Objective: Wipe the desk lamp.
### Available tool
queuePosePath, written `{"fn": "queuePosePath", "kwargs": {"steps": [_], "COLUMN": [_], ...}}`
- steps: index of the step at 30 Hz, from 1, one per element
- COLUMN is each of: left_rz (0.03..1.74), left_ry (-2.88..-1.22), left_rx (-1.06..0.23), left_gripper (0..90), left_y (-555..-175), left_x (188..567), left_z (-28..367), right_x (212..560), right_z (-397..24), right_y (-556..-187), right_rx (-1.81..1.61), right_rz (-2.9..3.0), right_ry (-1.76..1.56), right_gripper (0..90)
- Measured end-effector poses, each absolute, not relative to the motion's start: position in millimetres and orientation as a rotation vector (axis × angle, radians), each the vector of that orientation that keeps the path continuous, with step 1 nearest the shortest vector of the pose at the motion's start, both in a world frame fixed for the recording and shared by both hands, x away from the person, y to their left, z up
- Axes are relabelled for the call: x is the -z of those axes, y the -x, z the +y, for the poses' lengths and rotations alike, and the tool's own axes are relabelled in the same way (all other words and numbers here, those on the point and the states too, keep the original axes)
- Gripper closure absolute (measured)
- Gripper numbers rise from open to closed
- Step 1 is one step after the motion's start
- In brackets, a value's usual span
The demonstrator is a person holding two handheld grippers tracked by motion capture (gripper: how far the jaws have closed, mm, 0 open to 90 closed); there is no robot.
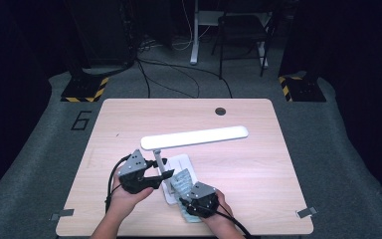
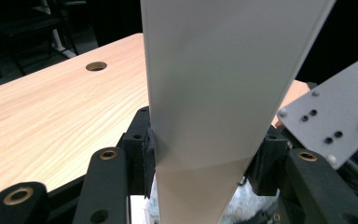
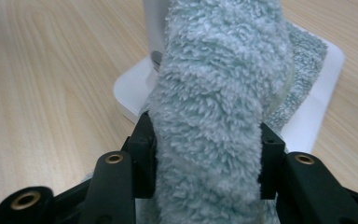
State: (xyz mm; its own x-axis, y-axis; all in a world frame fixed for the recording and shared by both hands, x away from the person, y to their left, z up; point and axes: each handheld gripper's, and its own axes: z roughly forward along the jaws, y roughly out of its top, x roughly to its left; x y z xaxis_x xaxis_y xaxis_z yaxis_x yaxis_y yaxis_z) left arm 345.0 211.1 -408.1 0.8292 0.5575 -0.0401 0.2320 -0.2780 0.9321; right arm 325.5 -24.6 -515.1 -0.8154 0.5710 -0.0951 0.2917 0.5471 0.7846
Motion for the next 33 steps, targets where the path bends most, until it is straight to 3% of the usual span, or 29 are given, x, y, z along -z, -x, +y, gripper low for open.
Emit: {"fn": "queuePosePath", "kwargs": {"steps": [12,17,24,29,33], "left_rz": [0.602,0.608,0.614,0.613,0.614], "left_ry": [-1.862,-1.859,-1.857,-1.859,-1.858], "left_rx": [-0.371,-0.38,-0.37,-0.368,-0.366], "left_gripper": [52.6,52.6,52.5,52.5,52.4], "left_y": [-344.8,-344.2,-343.8,-343.7,-343.8], "left_x": [407.9,408.0,408.2,408.1,408.2], "left_z": [210.4,209.5,209.1,209.2,209.3], "right_x": [513.8,509.9,491.0,486.7,484.8], "right_z": [-63.0,-63.6,-74.3,-87.1,-91.0], "right_y": [-339.5,-334.6,-318.9,-312.8,-307.4], "right_rx": [-1.074,-1.065,-1.106,-1.058,-1.116], "right_rz": [2.41,2.41,2.382,2.294,2.263], "right_ry": [-0.841,-0.848,-0.788,-0.859,-0.878], "right_gripper": [58.7,47.4,39.8,36.9,42.5]}}
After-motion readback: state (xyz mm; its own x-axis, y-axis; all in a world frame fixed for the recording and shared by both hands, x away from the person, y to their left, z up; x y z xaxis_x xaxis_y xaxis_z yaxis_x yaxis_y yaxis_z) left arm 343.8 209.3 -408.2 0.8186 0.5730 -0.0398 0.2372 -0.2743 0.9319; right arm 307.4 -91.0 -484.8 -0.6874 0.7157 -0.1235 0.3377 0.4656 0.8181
